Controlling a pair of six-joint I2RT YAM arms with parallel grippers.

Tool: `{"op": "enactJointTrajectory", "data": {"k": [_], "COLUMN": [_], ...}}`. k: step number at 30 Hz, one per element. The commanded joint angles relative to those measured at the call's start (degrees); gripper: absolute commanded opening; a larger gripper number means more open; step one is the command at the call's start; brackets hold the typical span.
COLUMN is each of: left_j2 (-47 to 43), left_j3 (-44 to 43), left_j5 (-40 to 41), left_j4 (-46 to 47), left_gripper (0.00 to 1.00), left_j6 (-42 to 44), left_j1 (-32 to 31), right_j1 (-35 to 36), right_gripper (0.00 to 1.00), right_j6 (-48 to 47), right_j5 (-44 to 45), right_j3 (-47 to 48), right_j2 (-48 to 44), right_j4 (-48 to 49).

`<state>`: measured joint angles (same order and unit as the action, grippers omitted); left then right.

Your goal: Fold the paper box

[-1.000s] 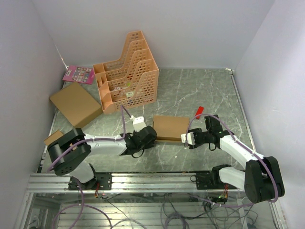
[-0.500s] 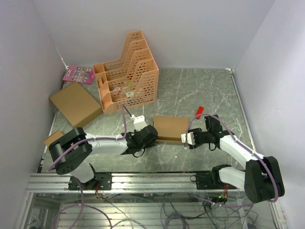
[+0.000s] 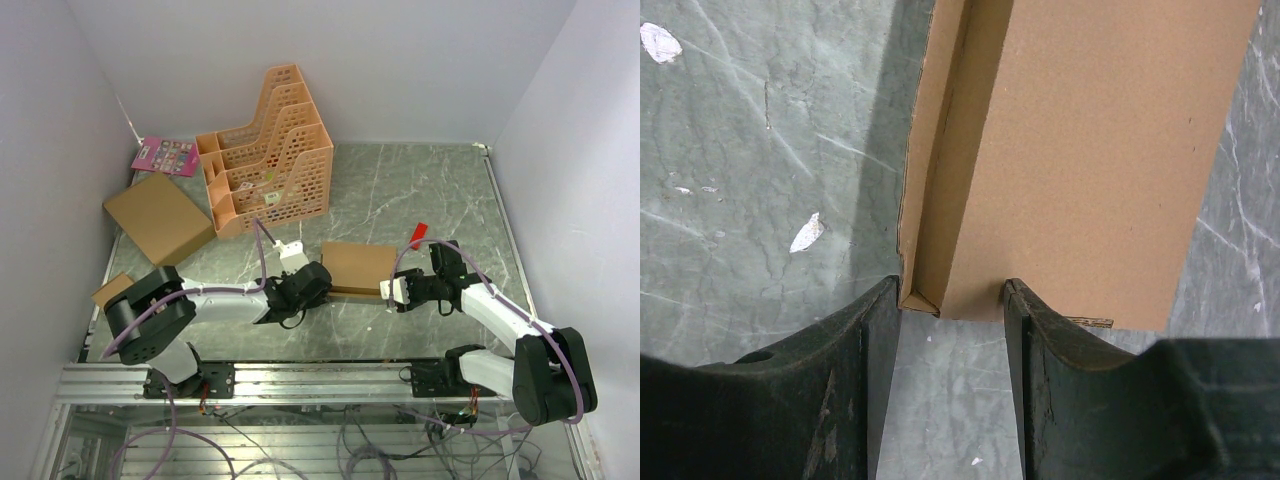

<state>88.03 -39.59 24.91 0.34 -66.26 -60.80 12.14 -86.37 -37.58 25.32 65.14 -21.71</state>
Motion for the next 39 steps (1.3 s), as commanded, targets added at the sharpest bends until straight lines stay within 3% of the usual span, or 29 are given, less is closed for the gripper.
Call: {"op": "enactJointTrajectory", "data": {"k": [1,19,39], "left_j2": [0.8,2.9,4.8], "left_j3": [-1.4,-3.4,-5.0], "left_j5": [3.3,2.1,1.7], "left_j4": [-0.3,-1.4,-5.4], "left_gripper": [0.5,0.37,0.35], "left_j6": [0.1,2.1,3.5], "left_j1": [0.4,0.2,-1.1], "right_j1": [0.6,0.5,0.7], "right_gripper": [0.45,0.44,0.45], "right_j6": [0.1,0.1,0.1], "right_j5": [0.3,0.2,0.1], "right_j3": [-0.8,-0.8,-0.7], "right_j2": [1.0,1.2,1.2], "right_j4": [-2.7,-2.7,-2.7]}}
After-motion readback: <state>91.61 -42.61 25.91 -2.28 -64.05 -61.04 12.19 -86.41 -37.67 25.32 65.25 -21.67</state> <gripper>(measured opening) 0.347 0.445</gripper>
